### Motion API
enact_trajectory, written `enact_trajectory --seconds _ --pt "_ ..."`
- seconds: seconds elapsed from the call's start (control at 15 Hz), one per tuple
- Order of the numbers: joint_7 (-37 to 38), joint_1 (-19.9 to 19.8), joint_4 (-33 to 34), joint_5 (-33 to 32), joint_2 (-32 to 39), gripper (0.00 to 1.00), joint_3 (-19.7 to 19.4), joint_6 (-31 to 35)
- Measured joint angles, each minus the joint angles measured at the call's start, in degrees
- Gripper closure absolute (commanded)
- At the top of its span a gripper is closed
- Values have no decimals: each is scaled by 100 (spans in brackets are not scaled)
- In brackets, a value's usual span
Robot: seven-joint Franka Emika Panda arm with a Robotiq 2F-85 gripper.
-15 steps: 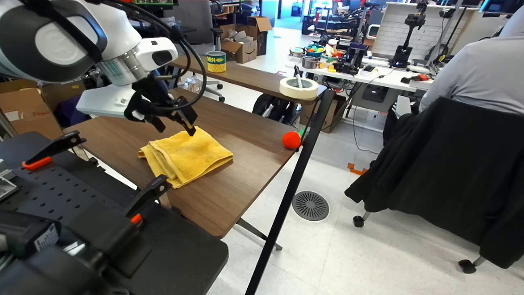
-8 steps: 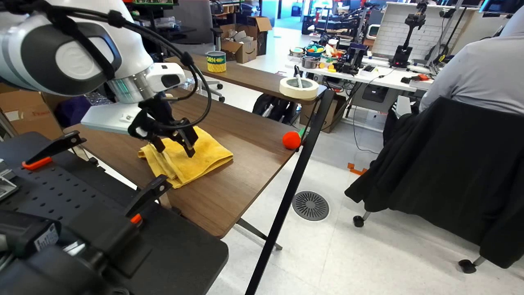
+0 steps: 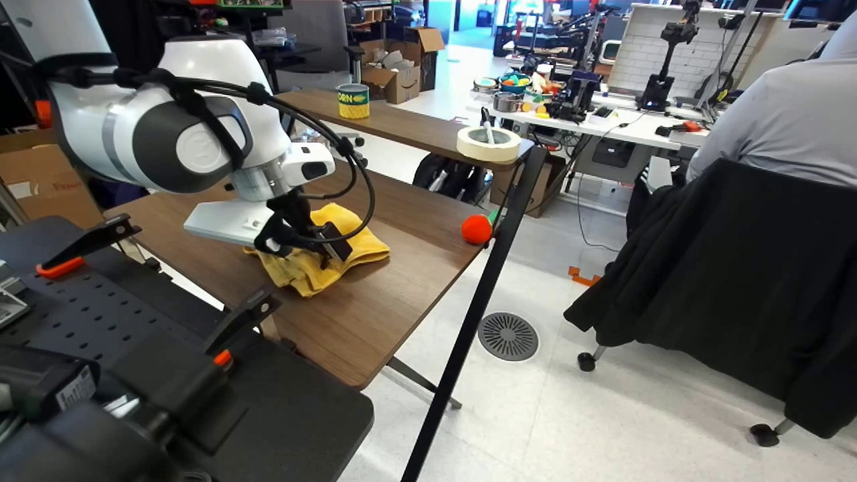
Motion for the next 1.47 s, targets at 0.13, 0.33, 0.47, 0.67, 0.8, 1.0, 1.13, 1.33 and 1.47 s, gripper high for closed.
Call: enact_trajectory --seconds 0.13,0.33,0.47,0.67,0.8,1.0,1.13,1.33,1.47 --pt "-88 36 -1 -216 -3 0 112 41" --pt "-184 353 -123 -479 -26 0 265 229" --pt "-225 720 -294 -558 -29 0 358 536" --pt "-564 1281 -502 -558 -47 0 307 815" --pt "-653 1377 -500 -555 -47 0 247 809" --pt "-540 1270 -422 -527 -26 0 201 772" --pt "-427 996 -307 -518 18 0 138 738" --pt "-307 522 -113 -486 102 0 -63 661" --pt "-219 335 31 -414 147 0 -235 488"
